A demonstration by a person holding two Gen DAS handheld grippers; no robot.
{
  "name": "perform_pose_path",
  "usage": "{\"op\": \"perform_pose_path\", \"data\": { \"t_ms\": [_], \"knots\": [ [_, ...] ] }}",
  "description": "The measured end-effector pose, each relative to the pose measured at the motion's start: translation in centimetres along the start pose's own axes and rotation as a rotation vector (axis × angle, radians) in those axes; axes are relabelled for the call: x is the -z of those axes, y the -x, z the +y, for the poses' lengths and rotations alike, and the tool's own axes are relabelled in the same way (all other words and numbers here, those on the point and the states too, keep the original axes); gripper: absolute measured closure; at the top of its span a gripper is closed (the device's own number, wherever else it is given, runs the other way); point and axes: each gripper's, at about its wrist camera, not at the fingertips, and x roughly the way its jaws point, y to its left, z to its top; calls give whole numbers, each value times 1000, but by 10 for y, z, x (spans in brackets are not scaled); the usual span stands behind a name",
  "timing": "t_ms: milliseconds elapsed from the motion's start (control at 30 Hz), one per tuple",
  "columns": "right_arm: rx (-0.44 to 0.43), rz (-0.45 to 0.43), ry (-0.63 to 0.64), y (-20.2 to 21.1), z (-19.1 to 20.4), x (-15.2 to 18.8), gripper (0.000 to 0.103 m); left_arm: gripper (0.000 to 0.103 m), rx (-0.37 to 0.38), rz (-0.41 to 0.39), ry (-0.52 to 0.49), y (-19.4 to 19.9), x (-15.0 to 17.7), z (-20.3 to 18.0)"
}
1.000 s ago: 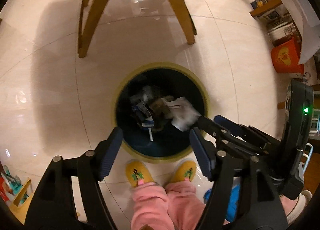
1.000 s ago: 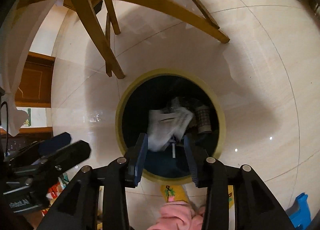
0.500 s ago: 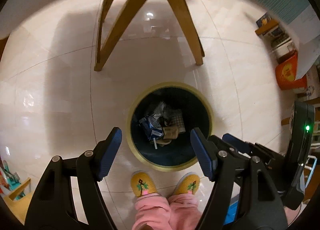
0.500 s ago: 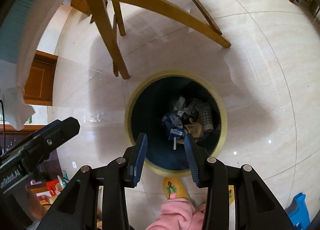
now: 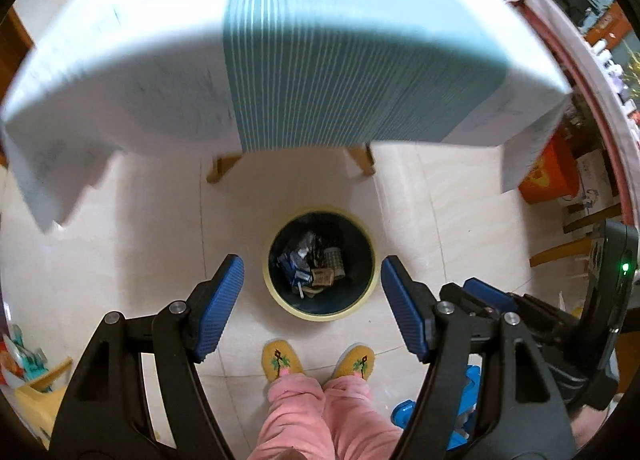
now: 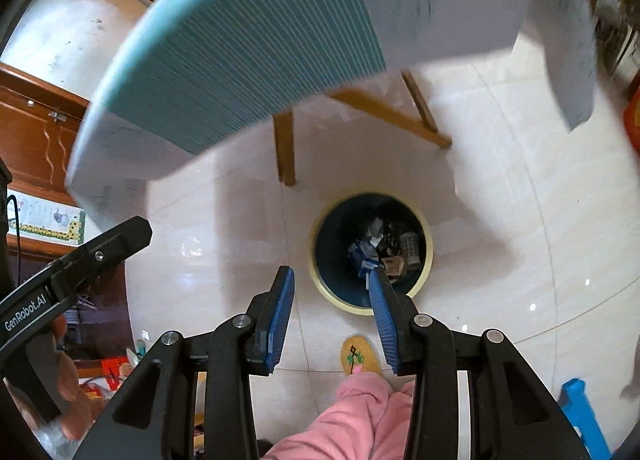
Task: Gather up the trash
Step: 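Raise both tools back toward the table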
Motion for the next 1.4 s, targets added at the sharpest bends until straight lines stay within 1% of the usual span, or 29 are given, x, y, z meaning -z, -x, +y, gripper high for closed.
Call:
{"op": "perform_pose_path", "data": {
  "t_ms": [200,300,400,500,567,700,900,1100,1233,1400],
  "knots": [
    [1,-93,44,93,38,-6,60,35,3,-87,-73,88,-11,-17],
    [22,-137,82,130,58,-7,60,35,9,-117,-93,122,-17,-20],
    [24,-177,105,165,76,-9,60,35,6,-140,-104,153,-22,-21],
    [31,-210,129,188,94,-11,60,35,8,-161,-115,178,-28,-22],
    [32,-234,144,202,105,-12,60,35,13,-194,-129,200,-31,-24],
    [38,-290,170,226,124,-15,60,35,23,-239,-142,229,-38,-21],
    [60,-355,192,254,152,-26,60,35,52,-281,-144,249,-51,-14],
    [89,-401,206,264,172,-38,60,35,54,-341,-177,263,-64,-7],
    [105,-412,208,263,180,-48,59,35,59,-352,-181,261,-73,-3],
    [106,-415,190,257,181,-64,59,35,62,-337,-174,251,-89,5]
  ]
}}
